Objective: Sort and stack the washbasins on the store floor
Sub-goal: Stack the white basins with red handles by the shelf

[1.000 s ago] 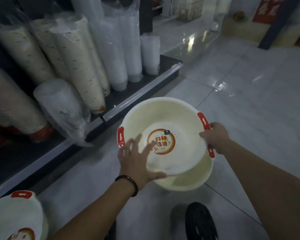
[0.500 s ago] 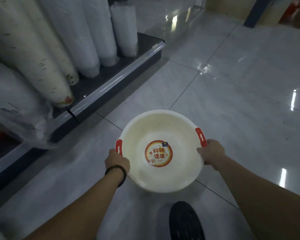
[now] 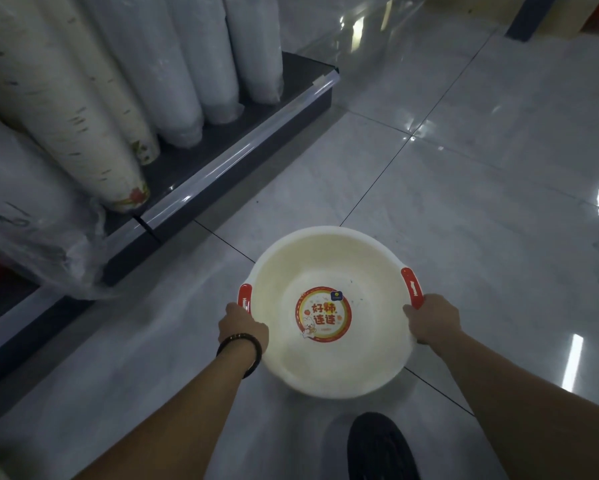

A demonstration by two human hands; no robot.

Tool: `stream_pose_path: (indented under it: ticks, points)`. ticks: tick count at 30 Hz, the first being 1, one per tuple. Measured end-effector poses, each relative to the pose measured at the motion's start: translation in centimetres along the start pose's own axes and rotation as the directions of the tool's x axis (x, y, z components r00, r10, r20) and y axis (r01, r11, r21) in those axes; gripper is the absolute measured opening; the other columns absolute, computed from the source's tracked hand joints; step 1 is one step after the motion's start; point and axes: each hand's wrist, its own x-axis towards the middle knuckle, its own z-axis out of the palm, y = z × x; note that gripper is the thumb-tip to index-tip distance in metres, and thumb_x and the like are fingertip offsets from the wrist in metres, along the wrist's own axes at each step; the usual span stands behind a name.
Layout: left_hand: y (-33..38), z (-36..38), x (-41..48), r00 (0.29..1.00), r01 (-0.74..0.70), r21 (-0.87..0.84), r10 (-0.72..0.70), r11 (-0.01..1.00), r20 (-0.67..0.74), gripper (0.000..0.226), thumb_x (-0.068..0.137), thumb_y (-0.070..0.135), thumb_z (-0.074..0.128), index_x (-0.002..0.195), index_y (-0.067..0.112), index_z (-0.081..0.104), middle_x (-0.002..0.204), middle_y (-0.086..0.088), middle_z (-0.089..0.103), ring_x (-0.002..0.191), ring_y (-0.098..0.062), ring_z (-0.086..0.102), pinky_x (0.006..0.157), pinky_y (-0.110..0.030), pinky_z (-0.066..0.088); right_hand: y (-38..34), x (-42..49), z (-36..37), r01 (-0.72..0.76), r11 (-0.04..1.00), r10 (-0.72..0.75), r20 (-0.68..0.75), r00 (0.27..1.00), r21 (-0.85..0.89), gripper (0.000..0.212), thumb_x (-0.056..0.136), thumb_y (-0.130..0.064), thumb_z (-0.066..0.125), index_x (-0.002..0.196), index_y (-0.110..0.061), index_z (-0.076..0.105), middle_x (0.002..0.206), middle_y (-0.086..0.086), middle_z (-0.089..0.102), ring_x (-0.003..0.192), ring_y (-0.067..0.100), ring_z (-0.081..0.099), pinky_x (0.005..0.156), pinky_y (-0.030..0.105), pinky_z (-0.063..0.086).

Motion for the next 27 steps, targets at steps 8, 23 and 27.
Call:
stream_pose_path:
  ticks: [8, 23, 27]
  points:
    - [-0.3, -2.5, 0.8, 0.983, -0.059, 0.128, 0.035, 0.99, 0.182, 0.051, 0.091, 0.011, 0.068, 0.135, 0.008, 0.041, 0.114, -0.011, 0.061, 0.096, -0.027, 0.062, 0.087, -0.038, 0.059, -3.2, -1.9, -0.4, -0.046, 0.983, 0.036, -0.061, 0.997, -0.178, 0.053, 0.103, -0.037, 0.06, 0.142, -0.009, 0.038, 0.132, 0.023, 0.056, 0.112, 0.039, 0.059, 0.1, 0.051, 0.052]
    - [-3.9, -35.0, -2.7, 0.933, -0.352, 0.536, 0.247, 0.767, 0.26, 0.031, 0.099, 0.049, 0.06, 0.121, 0.029, 0.065, 0.116, 0.0, 0.068, 0.101, -0.021, 0.069, 0.09, -0.039, 0.061, -27.3, -25.2, 5.1, 0.814, 0.581, -0.692, 0.53, 0.49, 0.006, 0.039, 0.107, -0.037, 0.058, 0.123, -0.004, 0.072, 0.113, 0.014, 0.075, 0.096, 0.027, 0.073, 0.097, 0.043, 0.06]
    - [-11.7, -40.2, -5.2, 0.952, -0.304, 0.485, 0.276, 0.82, 0.13, 0.027, 0.099, 0.04, 0.064, 0.118, 0.022, 0.072, 0.116, -0.004, 0.073, 0.101, -0.025, 0.073, 0.09, -0.043, 0.062, -31.1, -34.9, 9.8, 0.865, 0.499, -0.711, 0.591, 0.382, 0.04, 0.036, 0.102, -0.041, 0.059, 0.105, -0.009, 0.077, 0.096, 0.013, 0.08, 0.085, 0.028, 0.079, 0.079, 0.043, 0.067]
